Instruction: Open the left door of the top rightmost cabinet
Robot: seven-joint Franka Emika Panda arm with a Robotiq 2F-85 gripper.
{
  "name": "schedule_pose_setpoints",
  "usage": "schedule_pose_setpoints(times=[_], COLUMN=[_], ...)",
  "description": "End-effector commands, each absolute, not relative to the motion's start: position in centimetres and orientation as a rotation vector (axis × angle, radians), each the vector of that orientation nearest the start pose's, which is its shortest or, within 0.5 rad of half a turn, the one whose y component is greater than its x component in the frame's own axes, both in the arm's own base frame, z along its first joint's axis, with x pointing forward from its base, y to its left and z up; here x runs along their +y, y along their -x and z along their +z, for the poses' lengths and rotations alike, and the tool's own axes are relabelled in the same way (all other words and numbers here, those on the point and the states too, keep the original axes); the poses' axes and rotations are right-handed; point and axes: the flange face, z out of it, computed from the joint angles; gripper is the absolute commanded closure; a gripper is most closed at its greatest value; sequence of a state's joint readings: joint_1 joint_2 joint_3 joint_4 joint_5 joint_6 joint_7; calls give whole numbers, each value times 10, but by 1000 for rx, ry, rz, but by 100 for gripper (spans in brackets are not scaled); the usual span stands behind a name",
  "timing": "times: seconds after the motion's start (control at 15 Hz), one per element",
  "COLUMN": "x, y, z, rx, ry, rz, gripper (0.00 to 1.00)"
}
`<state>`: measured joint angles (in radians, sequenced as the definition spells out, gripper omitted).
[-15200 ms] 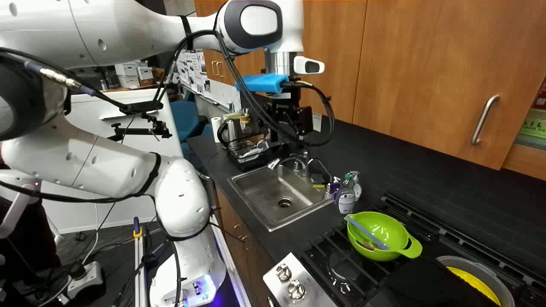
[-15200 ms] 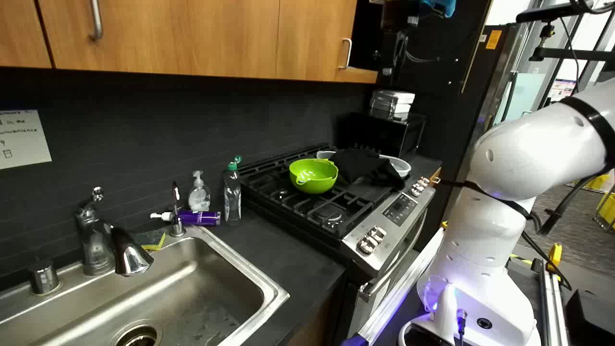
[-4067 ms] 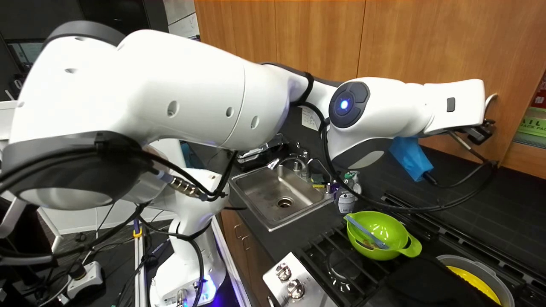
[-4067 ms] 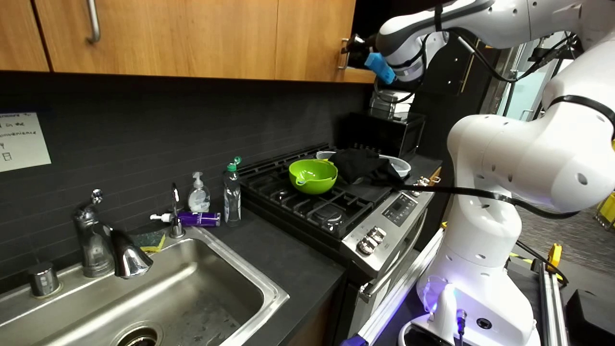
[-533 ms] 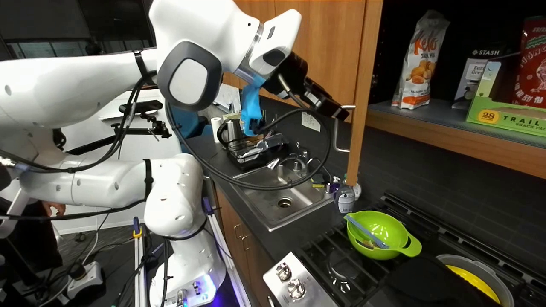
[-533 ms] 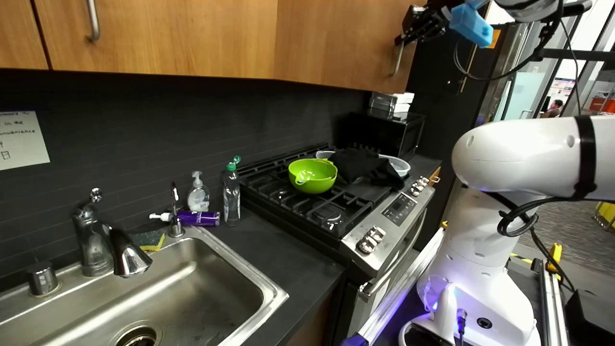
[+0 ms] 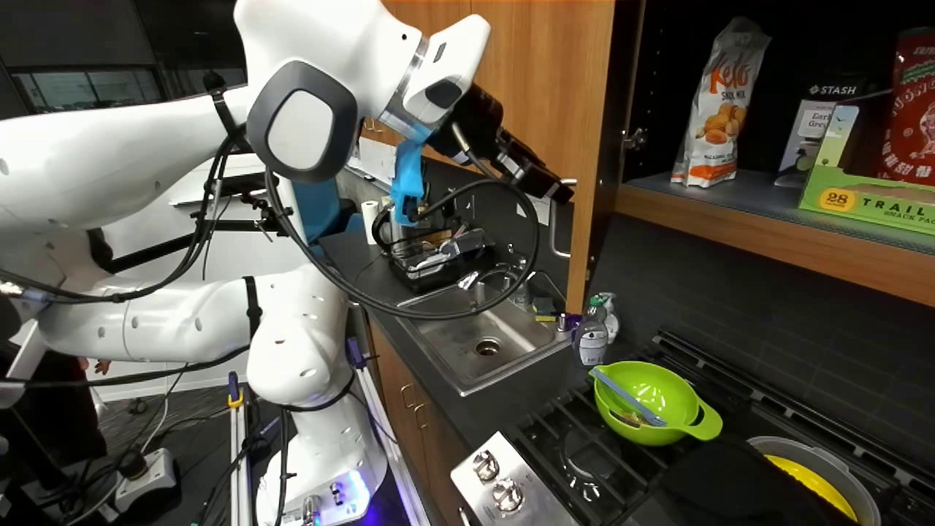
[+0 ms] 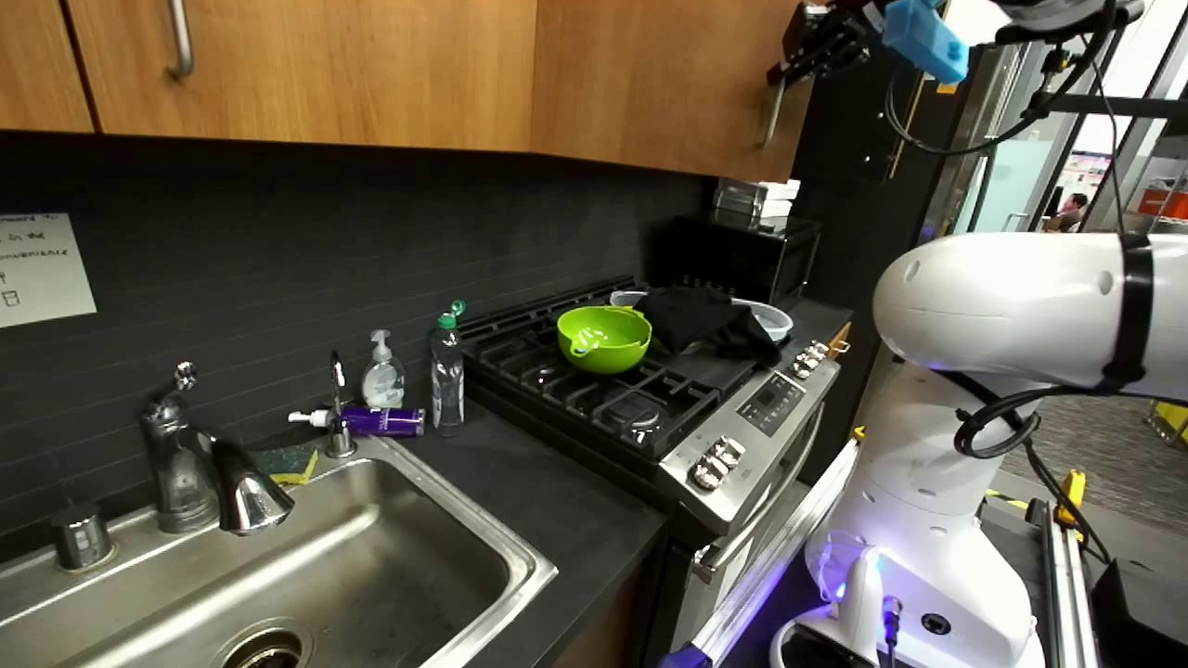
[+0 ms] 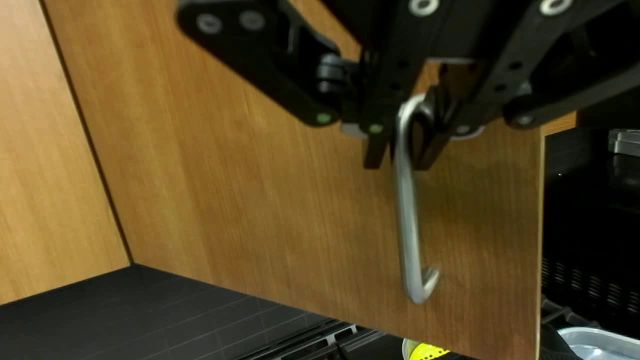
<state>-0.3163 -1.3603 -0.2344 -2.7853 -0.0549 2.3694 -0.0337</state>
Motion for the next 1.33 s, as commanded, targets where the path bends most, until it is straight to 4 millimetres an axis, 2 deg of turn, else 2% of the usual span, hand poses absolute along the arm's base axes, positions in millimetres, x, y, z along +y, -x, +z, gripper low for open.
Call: schedule_pose_setpoints(times=[0.0, 0.27, 0.47, 0.53, 1.27], x=[-107, -97, -91, -88, -72], y=[-187, -191, -193, -194, -195], z=[631, 630, 629, 628, 628], rx=[527, 540, 548, 551, 545], ry=[2690, 2691, 2683, 2680, 2679], rz=[-1516, -1511, -1501, -1496, -1490], gripper=[50, 27, 6, 2, 0])
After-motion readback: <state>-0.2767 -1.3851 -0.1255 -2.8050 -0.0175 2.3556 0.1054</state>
